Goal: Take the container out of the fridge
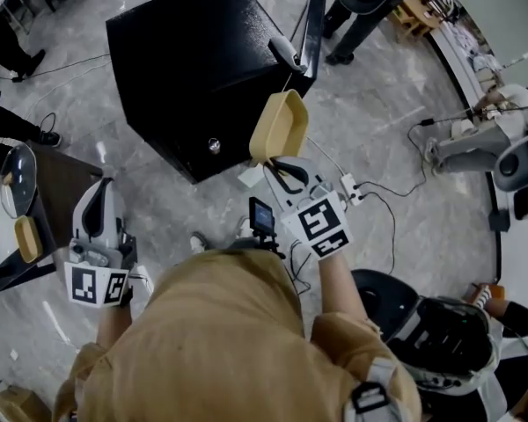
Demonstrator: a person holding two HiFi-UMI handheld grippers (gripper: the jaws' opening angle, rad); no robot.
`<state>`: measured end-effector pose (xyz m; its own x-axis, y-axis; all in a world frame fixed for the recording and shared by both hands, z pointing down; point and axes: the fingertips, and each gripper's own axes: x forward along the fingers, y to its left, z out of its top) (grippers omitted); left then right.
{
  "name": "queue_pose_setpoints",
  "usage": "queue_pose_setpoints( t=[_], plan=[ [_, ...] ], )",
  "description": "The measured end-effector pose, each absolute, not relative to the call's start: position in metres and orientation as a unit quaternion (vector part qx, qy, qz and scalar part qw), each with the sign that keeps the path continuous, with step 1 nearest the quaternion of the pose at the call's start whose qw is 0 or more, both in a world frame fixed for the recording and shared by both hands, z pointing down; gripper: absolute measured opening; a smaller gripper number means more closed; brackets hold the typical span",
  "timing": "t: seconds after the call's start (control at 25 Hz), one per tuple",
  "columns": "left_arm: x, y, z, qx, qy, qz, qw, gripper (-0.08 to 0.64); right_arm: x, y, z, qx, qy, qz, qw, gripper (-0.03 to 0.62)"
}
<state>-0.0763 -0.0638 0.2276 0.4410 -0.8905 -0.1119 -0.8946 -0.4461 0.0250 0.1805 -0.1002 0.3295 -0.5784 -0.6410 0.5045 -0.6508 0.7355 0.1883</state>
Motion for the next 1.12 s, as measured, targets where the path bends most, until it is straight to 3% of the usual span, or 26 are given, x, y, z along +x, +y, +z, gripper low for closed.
queue_pose_setpoints(
  t=[1.12],
  plan=[
    [-0.092,-0.049,0.206,-0.825,0.563,0.039,0.039,0.002,0.212,-0.079,0.244,0.405,-0.906,0.014,0.118,0.018]
  ],
)
